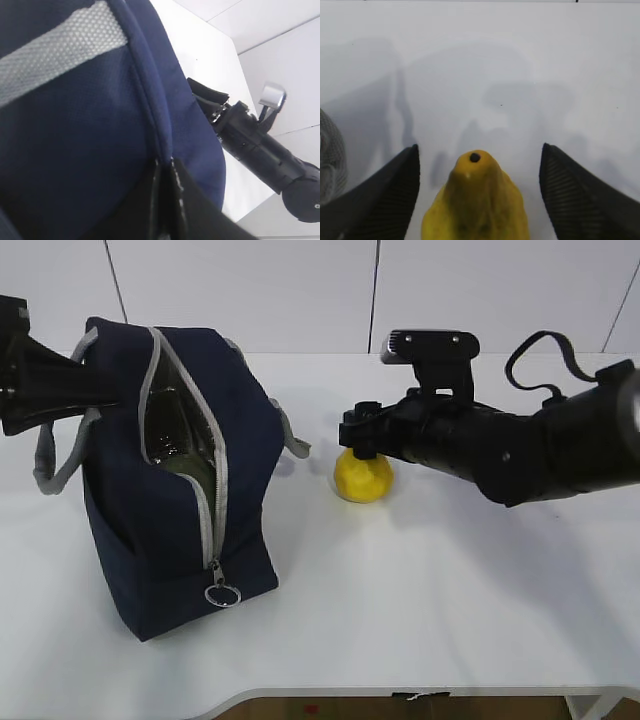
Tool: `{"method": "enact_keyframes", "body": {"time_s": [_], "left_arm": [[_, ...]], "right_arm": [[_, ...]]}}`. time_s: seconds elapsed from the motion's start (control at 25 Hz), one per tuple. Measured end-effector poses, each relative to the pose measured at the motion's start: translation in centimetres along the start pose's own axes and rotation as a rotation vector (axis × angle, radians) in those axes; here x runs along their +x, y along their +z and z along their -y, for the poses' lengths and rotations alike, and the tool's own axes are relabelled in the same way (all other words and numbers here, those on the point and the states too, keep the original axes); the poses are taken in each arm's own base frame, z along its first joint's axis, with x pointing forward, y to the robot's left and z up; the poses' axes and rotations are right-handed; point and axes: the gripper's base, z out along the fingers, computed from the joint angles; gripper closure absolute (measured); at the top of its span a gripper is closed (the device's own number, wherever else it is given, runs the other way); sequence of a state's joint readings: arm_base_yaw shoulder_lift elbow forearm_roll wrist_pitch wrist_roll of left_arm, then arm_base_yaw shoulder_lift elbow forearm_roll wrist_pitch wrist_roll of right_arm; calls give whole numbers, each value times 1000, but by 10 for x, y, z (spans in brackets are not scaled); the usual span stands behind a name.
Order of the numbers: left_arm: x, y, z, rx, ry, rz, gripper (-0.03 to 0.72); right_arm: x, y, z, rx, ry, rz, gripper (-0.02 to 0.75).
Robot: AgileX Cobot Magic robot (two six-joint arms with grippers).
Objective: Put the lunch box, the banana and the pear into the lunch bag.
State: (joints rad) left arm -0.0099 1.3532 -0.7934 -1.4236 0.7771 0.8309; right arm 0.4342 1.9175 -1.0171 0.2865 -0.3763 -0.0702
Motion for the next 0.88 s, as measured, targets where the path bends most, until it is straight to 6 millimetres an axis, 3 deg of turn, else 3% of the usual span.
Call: {"method": "enact_keyframes", "body": {"time_s": [0.28, 0.52, 0.68, 0.88], "left_arm": [[0, 0, 0, -4, 4, -2, 689], [0, 0, -1, -6, 7, -4, 689], [0, 0, -1, -6, 7, -4, 689], [0, 0, -1, -7, 8, -5, 689]], "right_arm": [[3, 3, -2, -26, -43, 3, 152], [6, 4, -5, -41, -65, -4, 200], [5, 4, -5, -41, -65, -1, 251], [5, 4, -5, -41, -66, 1, 372]]}}
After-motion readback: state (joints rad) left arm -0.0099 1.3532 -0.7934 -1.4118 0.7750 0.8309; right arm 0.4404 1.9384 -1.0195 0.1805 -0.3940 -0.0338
